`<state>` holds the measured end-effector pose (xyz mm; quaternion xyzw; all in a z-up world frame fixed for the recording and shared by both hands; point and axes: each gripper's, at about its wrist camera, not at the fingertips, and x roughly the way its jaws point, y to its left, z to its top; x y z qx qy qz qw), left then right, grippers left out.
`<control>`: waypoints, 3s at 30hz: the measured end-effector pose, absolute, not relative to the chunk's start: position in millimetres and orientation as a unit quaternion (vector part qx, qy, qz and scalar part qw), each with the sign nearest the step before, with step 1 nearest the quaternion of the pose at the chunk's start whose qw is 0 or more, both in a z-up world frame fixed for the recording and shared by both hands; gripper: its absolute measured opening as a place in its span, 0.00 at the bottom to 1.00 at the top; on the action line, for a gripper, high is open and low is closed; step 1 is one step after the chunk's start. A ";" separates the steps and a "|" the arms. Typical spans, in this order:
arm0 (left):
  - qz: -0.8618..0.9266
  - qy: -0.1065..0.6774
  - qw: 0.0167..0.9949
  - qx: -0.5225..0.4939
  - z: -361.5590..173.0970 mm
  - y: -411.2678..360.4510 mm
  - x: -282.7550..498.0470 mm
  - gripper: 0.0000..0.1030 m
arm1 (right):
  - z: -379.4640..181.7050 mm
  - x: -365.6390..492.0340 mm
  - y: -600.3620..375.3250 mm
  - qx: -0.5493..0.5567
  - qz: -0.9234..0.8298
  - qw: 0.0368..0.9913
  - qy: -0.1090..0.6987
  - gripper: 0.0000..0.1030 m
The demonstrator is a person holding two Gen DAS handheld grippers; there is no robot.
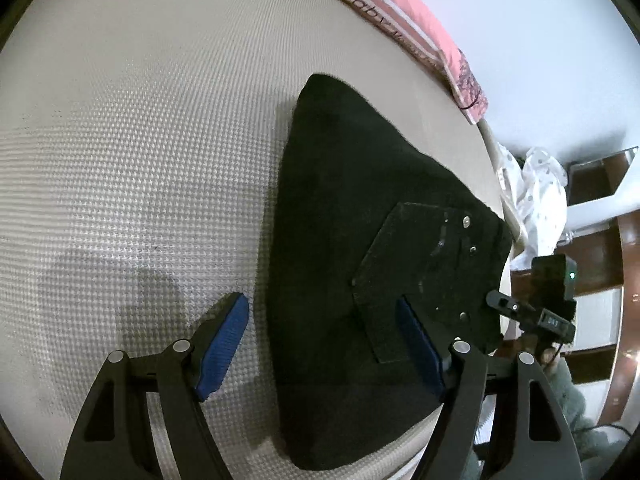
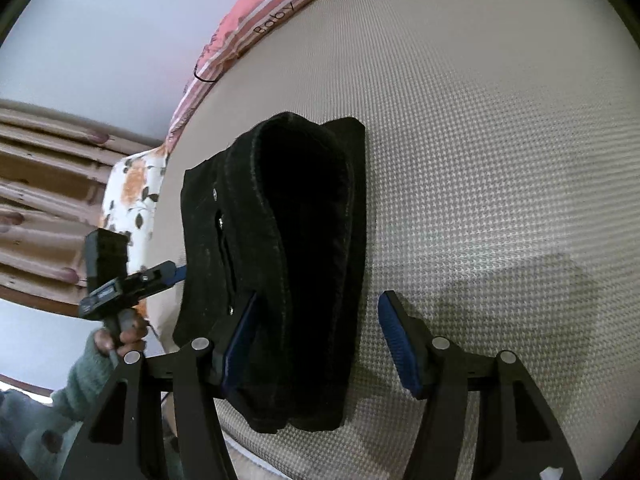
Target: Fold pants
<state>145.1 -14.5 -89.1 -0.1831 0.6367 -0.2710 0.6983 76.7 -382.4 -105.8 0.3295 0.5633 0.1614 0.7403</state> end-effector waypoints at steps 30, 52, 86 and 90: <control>-0.287 0.577 0.747 -0.166 -46.1 -24.8 164.3 0.17 | -70.0 114.4 -334.4 0.374 0.209 0.745 0.511 0.25; -0.210 0.550 0.799 -0.124 -44.5 29.8 320.3 0.18 | -81.6 312.7 -277.3 0.303 0.201 0.772 0.521 0.23; -0.011 0.462 0.886 0.035 -16.8 25.2 115.4 0.76 | -32.5 150.2 -204.8 0.073 0.018 0.888 0.453 0.65; -0.008 0.456 0.890 0.026 -11.3 25.8 97.8 0.77 | -33.2 134.4 -190.6 0.060 0.019 0.892 0.449 0.66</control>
